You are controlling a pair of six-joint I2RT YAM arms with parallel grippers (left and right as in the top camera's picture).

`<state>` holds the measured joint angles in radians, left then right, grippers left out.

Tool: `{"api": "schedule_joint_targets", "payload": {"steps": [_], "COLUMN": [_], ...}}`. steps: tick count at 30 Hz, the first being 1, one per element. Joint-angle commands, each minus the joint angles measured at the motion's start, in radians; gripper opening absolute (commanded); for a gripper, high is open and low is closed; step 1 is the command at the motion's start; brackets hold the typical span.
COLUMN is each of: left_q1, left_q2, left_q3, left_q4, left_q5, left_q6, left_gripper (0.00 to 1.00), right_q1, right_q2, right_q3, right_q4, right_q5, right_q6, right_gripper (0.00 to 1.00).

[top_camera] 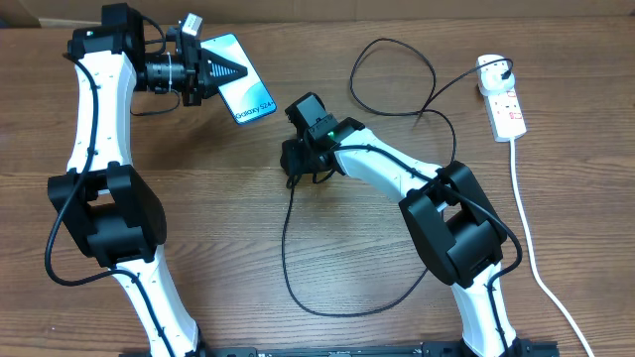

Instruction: Plug charger to phone and switch on socket

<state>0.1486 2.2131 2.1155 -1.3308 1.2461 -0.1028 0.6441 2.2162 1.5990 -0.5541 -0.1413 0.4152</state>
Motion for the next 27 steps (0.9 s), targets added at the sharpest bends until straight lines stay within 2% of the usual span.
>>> {"api": "schedule_joint_targets", "payload": {"steps": [1,11,21,27], "left_q1": [0.004,0.004,0.003,0.003], "left_q2": [-0.010,-0.010,-0.010,-0.010], "left_q3": [0.007,0.006,0.006,0.007], "left_q4": [0.000,0.000,-0.001,0.000], "left_q5": [0.051,0.026,0.026,0.026], "left_q6": [-0.010,-0.010,-0.010,-0.010], "left_gripper": [0.04,0.04,0.04,0.04], "right_q1": [0.007,0.006,-0.003,-0.035], "right_q2": [0.019,0.024,0.092,0.101], "right_q3": [0.025,-0.037,-0.041,-0.041], "right_q4": [0.003,0.005,0.018,0.023], "right_q5": [-0.004,-0.118,-0.143,-0.148], "right_q6": [0.008,0.061,0.083,0.083], "right_gripper": [0.47,0.39,0.31,0.16]}}
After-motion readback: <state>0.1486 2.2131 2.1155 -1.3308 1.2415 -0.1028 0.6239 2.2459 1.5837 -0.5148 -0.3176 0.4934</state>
